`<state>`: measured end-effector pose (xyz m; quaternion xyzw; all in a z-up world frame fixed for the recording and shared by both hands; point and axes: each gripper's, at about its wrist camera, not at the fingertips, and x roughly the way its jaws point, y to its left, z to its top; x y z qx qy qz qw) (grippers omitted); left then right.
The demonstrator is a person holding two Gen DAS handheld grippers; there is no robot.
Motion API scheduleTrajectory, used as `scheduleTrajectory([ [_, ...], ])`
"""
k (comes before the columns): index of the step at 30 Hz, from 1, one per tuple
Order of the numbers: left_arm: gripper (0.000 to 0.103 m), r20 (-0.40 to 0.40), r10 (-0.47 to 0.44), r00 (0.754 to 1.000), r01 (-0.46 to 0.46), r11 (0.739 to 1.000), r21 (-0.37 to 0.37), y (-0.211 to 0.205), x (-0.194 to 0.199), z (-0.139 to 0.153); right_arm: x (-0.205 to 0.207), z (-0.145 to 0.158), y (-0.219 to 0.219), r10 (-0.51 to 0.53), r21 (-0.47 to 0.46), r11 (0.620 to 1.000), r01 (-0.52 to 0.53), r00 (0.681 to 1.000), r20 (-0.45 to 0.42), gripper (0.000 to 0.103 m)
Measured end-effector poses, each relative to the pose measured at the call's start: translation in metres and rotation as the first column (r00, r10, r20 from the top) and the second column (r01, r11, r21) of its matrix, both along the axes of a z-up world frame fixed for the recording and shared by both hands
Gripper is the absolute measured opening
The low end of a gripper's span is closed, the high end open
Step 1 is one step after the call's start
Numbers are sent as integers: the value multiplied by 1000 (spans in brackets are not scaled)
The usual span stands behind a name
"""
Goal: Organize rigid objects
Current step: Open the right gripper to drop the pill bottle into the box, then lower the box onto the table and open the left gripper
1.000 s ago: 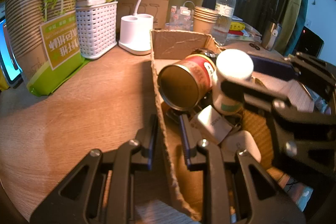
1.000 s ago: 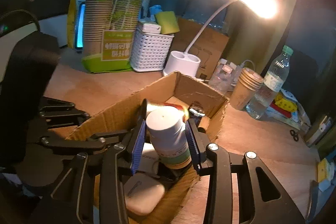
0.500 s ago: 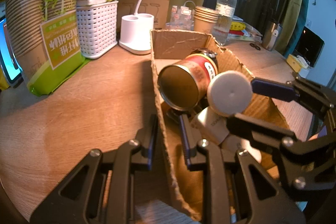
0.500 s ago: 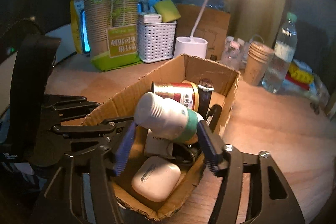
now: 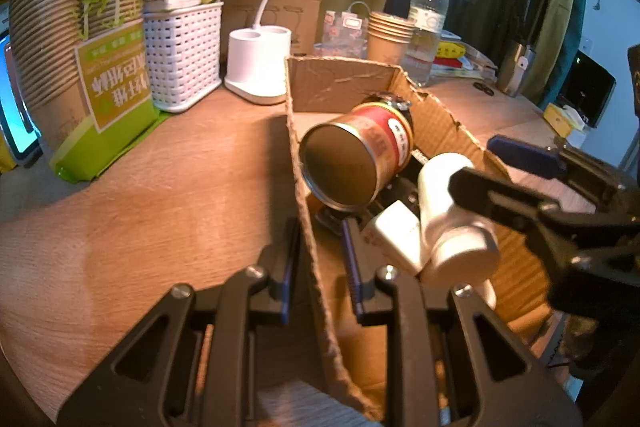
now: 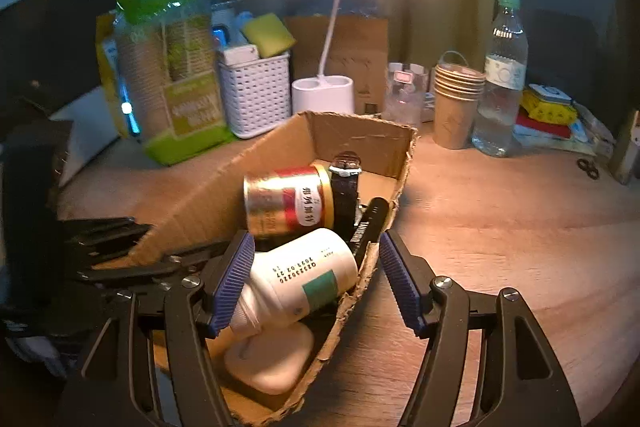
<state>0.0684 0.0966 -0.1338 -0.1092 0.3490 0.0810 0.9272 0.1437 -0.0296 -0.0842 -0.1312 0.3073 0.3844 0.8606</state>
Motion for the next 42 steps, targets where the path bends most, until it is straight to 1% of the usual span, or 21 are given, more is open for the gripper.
scheduleTrajectory([
  [3,23,0,0,1000,0,1000,0,-1,0,0,1,-1,-3,-3,-1,1000,3,1000,-5,68],
  [6,23,0,0,1000,0,1000,-3,-1,0,0,3,-9,-4,-11,-8,1000,11,999,-35,68],
  [10,23,2,-3,1000,3,1000,-8,-1,0,-1,2,-24,-1,-40,-47,998,37,997,-65,69],
  [13,24,0,-8,1000,8,1000,-15,0,0,-1,0,-25,-2,-73,-44,997,71,995,-62,69],
  [15,27,2,-14,1000,14,1000,-23,1,1,0,-3,-23,-2,-88,-44,995,86,995,-54,69],
  [17,30,3,-8,1000,8,1000,-22,1,1,0,-7,-20,-3,-98,-48,994,96,995,-33,69],
  [21,34,11,11,1000,-11,1000,21,-4,-1,3,-19,-6,-8,-98,-25,995,98,995,12,69],
  [25,44,26,18,1000,-20,998,64,-9,-4,7,-24,7,-18,-125,-5,992,126,991,54,69],
  [28,49,46,5,999,-9,996,94,-16,-8,15,-25,14,-29,-151,21,988,150,987,62,69],
  [31,50,67,5,998,-12,994,110,-20,-12,26,-24,21,-40,-183,41,983,181,980,72,69],
  [36,51,101,-8,995,-4,993,114,-29,-17,45,-30,37,-67,-230,77,972,223,969,94,69],
  [42,53,148,-67,987,49,991,125,-52,-25,69,-39,58,-105,-316,126,946,299,939,138,69],
])
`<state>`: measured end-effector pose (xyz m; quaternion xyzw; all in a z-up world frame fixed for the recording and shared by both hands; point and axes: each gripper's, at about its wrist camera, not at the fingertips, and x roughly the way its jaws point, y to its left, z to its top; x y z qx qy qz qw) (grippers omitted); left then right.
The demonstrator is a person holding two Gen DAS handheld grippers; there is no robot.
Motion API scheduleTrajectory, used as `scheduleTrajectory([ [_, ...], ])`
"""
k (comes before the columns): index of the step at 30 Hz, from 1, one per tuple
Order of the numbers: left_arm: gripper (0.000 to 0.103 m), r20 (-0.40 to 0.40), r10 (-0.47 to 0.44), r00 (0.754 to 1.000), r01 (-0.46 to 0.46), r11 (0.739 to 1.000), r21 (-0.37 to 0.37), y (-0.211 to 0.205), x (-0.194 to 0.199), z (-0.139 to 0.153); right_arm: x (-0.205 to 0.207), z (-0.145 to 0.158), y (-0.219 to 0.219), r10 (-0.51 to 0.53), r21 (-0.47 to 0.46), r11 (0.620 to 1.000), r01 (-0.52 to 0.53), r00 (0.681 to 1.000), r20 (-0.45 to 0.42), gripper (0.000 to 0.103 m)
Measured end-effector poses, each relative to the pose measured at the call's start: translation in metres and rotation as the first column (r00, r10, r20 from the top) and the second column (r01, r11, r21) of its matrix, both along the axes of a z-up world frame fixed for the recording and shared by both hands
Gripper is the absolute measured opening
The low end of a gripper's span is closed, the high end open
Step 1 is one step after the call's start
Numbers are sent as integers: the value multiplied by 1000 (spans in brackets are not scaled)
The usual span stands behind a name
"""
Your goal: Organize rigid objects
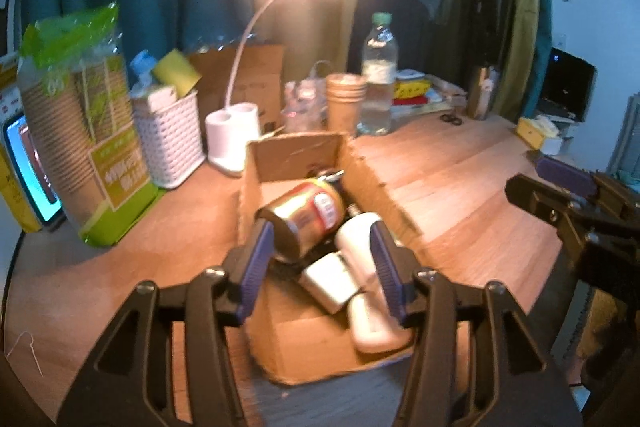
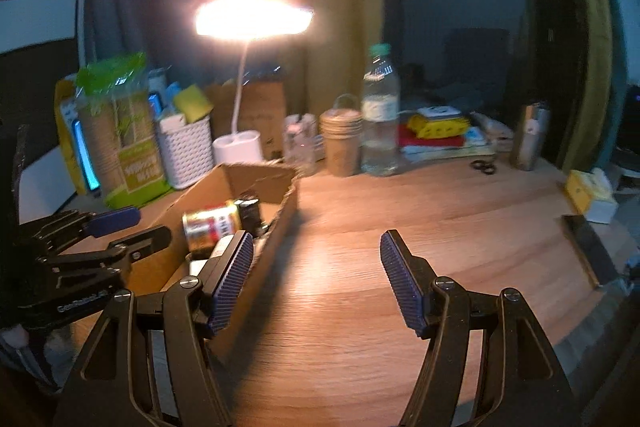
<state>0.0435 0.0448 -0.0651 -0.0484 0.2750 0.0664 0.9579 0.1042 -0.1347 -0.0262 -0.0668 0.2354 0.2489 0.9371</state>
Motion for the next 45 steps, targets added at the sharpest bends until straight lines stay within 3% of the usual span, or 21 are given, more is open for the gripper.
scheduleTrajectory([
  [4,67,52,-36,998,35,999,10,-19,-6,23,-10,17,-24,-52,20,998,51,997,48,69],
  [15,74,153,-122,981,112,991,70,-75,-19,80,-47,68,-68,-160,73,986,150,972,172,69],
  [24,91,278,-148,949,118,985,123,-93,-61,129,-84,104,-76,-184,84,982,168,949,254,69],
  [32,94,337,-105,936,76,992,98,-84,-76,149,-99,118,-70,-175,78,984,159,939,297,70],
  [45,95,348,-62,936,32,995,91,-73,-78,148,-93,115,-64,-161,79,986,144,947,279,71],
])
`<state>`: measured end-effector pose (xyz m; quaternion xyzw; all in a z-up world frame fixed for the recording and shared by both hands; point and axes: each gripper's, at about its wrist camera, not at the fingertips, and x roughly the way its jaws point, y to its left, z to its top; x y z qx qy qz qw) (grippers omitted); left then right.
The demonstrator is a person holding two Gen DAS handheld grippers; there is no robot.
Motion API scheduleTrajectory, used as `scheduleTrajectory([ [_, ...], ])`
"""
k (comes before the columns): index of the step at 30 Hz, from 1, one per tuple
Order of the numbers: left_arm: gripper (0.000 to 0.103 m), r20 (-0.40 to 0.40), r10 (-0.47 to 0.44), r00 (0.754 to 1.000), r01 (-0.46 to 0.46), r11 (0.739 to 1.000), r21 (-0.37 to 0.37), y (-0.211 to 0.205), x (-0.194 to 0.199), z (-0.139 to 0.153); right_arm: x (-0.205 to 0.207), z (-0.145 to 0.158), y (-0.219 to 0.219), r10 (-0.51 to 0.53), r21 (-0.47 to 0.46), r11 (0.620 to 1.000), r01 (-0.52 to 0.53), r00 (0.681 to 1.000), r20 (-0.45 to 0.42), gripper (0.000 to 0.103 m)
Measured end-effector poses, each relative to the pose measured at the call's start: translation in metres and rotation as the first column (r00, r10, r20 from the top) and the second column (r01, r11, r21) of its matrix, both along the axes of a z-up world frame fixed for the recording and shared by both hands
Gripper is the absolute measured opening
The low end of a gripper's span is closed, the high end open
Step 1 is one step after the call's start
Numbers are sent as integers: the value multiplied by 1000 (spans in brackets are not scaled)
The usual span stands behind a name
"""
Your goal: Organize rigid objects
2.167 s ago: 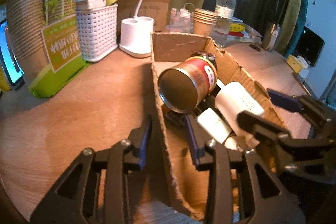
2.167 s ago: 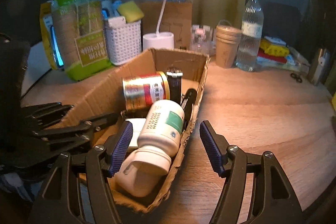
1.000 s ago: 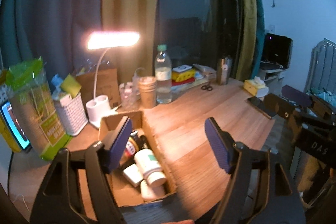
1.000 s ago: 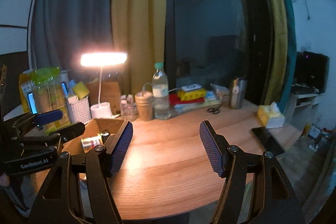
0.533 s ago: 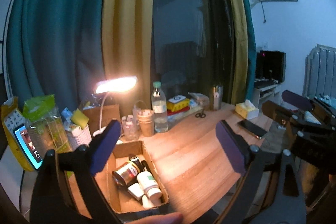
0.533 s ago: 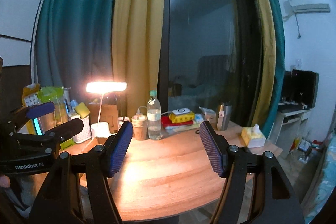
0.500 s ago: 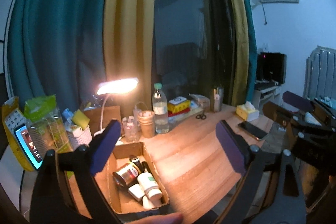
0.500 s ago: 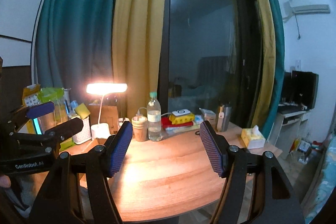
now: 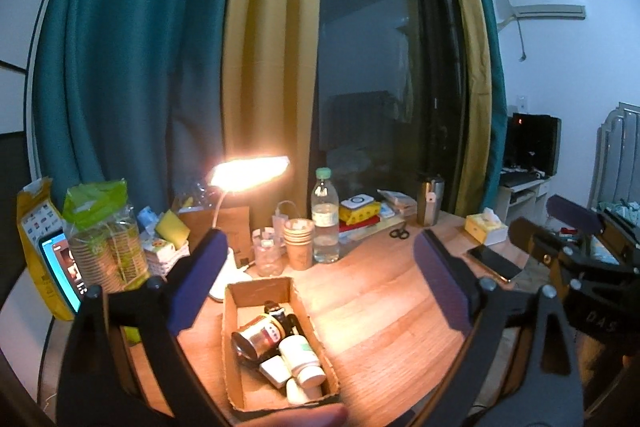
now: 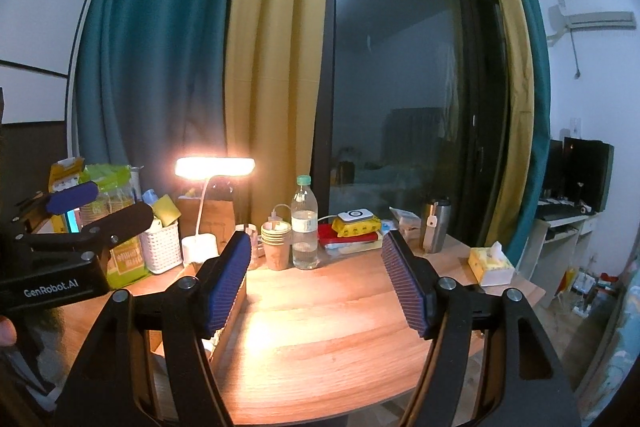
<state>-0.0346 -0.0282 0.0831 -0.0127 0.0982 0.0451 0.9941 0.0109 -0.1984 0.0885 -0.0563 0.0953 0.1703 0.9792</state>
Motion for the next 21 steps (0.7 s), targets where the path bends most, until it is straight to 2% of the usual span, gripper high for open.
scheduleTrajectory([
  [21,95,2,36,999,-36,999,18,6,2,-4,8,-3,5,15,-7,1000,-15,1000,-21,71],
])
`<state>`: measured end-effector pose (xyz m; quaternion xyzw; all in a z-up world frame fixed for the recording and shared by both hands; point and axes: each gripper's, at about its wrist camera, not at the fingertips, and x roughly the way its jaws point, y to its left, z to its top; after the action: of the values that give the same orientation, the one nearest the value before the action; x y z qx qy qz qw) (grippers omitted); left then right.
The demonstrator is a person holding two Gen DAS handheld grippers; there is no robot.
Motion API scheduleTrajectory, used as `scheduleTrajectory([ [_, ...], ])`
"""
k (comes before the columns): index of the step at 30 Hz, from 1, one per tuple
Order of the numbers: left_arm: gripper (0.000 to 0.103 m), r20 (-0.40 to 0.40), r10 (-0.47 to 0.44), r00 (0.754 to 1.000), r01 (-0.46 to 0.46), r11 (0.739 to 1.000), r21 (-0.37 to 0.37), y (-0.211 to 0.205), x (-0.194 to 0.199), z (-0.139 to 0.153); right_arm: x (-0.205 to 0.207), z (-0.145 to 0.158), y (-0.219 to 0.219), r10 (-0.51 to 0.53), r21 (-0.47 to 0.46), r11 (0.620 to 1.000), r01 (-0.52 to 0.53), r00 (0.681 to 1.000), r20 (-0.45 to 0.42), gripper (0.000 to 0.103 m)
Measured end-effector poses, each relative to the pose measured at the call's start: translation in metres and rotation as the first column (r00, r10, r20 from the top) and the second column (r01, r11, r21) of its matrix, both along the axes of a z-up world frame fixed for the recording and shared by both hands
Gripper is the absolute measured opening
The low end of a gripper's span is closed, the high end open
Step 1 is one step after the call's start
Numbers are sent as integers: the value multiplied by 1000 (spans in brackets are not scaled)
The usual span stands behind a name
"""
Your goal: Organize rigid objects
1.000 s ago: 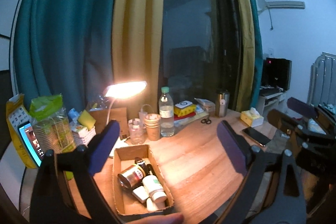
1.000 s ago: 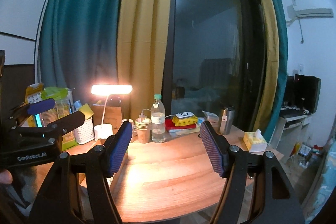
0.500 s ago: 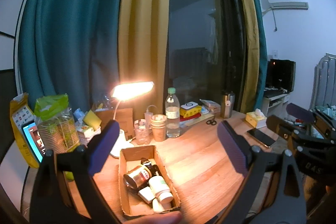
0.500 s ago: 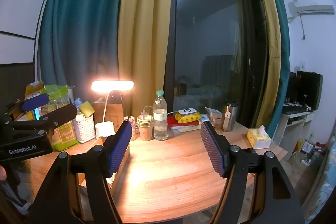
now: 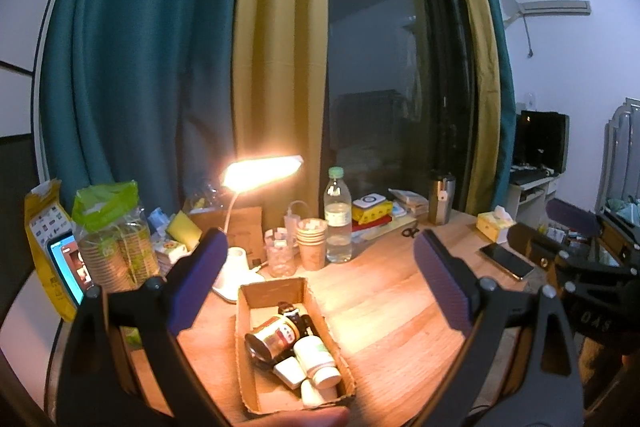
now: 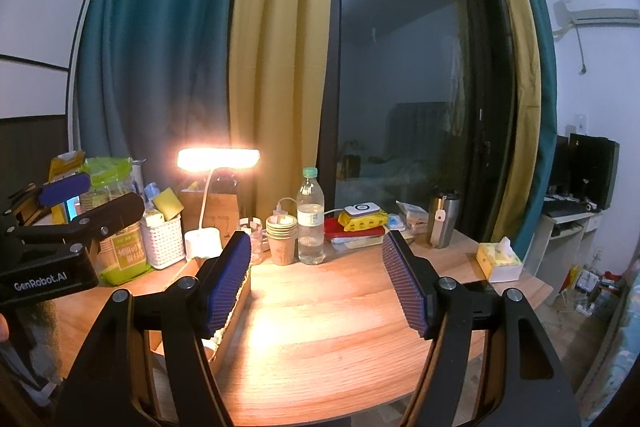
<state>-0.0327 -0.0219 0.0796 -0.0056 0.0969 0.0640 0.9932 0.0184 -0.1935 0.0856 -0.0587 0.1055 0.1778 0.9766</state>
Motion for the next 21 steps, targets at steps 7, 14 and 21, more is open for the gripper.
scheduleTrajectory([
  [7,95,-2,4,1000,-4,1000,-2,2,0,0,0,0,0,1,1,1000,-1,1000,1,71],
  [14,95,-2,3,1000,-3,1000,0,1,0,0,0,0,0,2,1,1000,-2,1000,1,71],
  [21,95,-2,4,1000,-4,1000,-2,1,0,0,0,-1,1,3,-1,1000,-3,1000,3,71],
])
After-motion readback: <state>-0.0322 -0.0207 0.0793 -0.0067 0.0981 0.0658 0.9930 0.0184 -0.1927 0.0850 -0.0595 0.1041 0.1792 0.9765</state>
